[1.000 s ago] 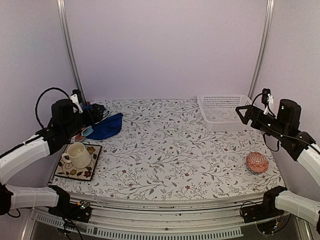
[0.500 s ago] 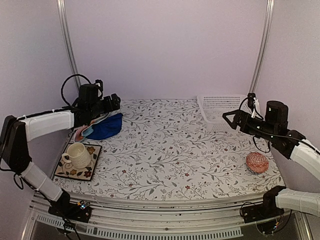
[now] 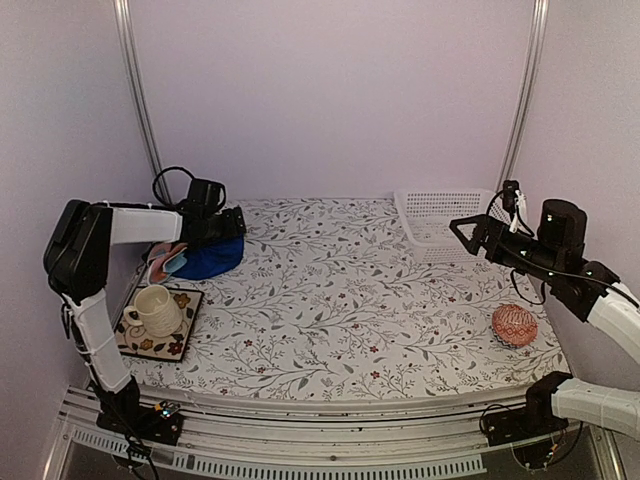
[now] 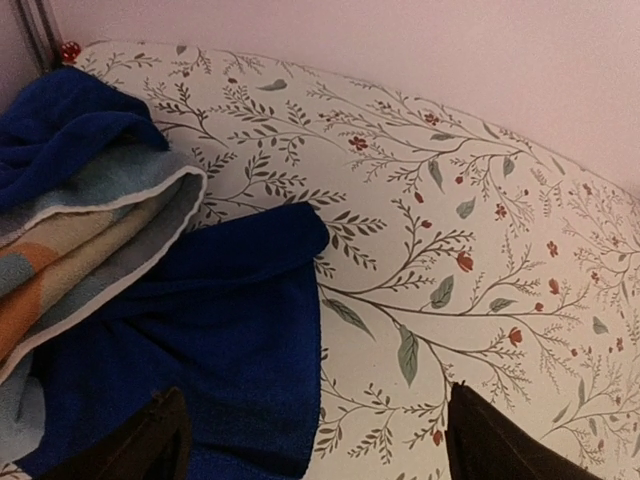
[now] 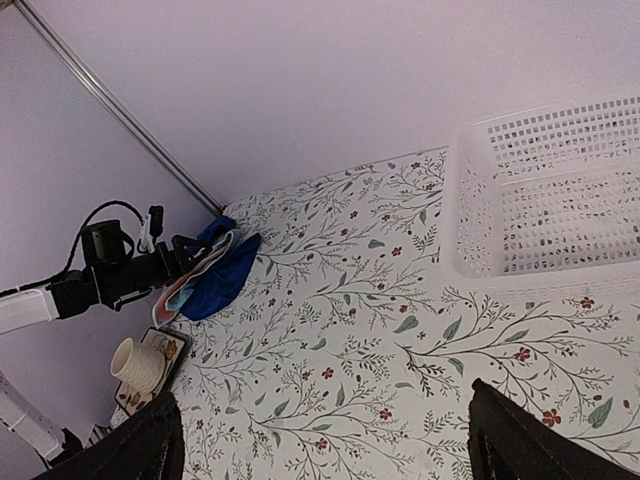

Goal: Roll the towels
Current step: Pick up the towel from the towel pile.

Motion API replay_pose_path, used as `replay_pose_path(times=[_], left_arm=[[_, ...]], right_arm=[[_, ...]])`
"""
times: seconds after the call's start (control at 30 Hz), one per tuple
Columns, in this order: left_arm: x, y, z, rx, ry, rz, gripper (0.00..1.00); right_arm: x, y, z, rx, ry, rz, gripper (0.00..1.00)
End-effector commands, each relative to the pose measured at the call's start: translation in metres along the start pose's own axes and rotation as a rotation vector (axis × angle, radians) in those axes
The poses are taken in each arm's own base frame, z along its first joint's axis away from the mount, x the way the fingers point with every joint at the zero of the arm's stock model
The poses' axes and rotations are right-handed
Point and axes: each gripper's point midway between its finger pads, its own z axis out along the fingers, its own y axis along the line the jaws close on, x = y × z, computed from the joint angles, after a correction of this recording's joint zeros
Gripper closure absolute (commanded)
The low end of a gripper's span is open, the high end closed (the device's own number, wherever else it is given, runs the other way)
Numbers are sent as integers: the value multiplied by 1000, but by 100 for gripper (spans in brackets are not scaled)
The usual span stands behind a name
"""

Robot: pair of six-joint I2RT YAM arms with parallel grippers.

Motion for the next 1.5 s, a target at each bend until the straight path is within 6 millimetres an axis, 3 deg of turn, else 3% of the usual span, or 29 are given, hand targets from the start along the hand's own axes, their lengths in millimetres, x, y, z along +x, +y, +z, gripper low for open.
replay_pose_path(times=[0.0, 0.07, 0.3, 0.8, 0.93, 0.97, 1.07, 1.2, 1.33, 1.47], left_arm=[[-3, 7, 19, -39, 24, 11, 13], [14, 14, 35, -61, 69, 18, 14], [44, 24, 54, -89, 137, 23, 20], [83, 38, 68, -121, 230, 48, 31], [95, 38, 72, -111, 257, 51, 47], [97, 38, 73, -108, 261, 51, 57], [101, 34, 73, -92, 270, 47, 72], [105, 24, 71, -49, 279, 48, 99], [102, 5, 67, 3, 275, 73, 100], [83, -15, 56, 49, 232, 96, 100]], right_arm=[[3, 2, 0, -17, -1, 4, 1], [4, 1, 1, -16, -2, 5, 1], [4, -2, 1, -4, -9, -2, 1], [6, -5, 5, 2, -7, -4, 1], [6, -6, 6, 6, -7, -6, 1], [6, -7, 6, 7, -5, -7, 1], [6, -7, 7, 11, -6, -6, 1], [7, -8, 8, 15, -5, -9, 1], [7, -9, 9, 20, -4, -11, 1], [6, -10, 9, 23, -7, -15, 1]])
